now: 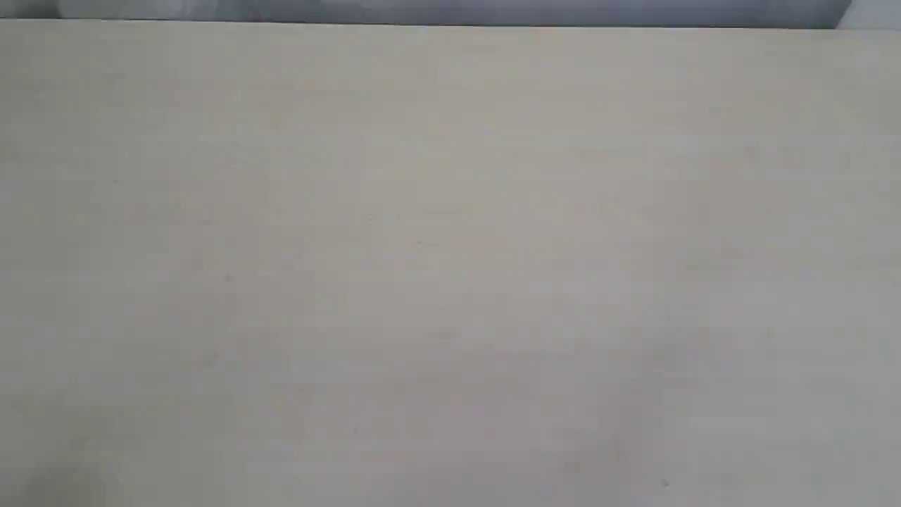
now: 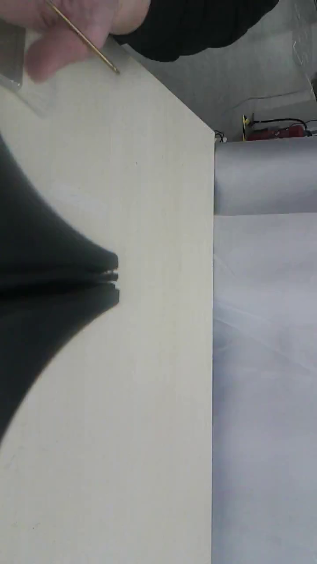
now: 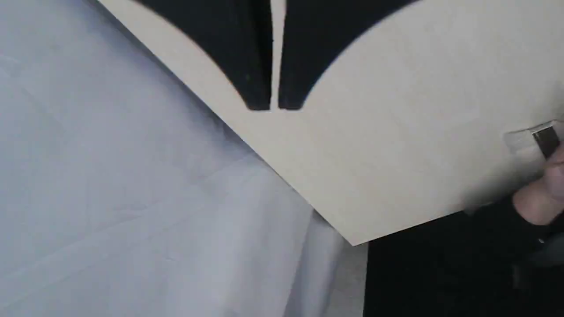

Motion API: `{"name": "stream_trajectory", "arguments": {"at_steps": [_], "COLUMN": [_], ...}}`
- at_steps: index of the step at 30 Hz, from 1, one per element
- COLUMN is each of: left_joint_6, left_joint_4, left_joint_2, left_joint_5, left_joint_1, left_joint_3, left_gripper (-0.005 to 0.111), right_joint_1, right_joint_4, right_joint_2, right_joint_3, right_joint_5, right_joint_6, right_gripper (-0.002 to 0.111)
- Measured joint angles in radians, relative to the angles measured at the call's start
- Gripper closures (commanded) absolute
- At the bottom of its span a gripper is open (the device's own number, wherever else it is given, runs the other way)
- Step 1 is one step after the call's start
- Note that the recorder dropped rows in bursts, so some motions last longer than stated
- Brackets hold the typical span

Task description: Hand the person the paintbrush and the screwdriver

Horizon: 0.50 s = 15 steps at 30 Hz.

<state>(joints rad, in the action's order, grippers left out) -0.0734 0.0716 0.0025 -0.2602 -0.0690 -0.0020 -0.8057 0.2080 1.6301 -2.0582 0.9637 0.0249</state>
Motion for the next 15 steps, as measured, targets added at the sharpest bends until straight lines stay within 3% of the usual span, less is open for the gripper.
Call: {"name": "stream_trajectory", "arguments": {"at_steps": [4, 8, 15], "left_joint_6": [0.0, 0.0, 0.0], "left_joint_4": [0.0, 0.0, 0.0], "left_joint_2": [0.0, 0.0, 0.0], "left_joint_5": [0.0, 0.0, 0.0], "left_joint_1": [0.0, 0.0, 0.0], "left_joint_3": [0.0, 0.0, 0.0], "left_gripper": [0.107, 0.107, 0.107], "right_joint_1": [0.007, 0.075, 0.37], "right_joint_4": [0.145, 0.195, 0.211], "right_joint_2": [-0.118, -0.332, -0.732], "right_joint_3": [0.146, 0.409, 0.935], "right_joint_5": [-0.048, -0.245, -0.639], "right_joint_6": [-0.08, -0.14, -0.219], "right_gripper": [0.104, 0.104, 0.104]}}
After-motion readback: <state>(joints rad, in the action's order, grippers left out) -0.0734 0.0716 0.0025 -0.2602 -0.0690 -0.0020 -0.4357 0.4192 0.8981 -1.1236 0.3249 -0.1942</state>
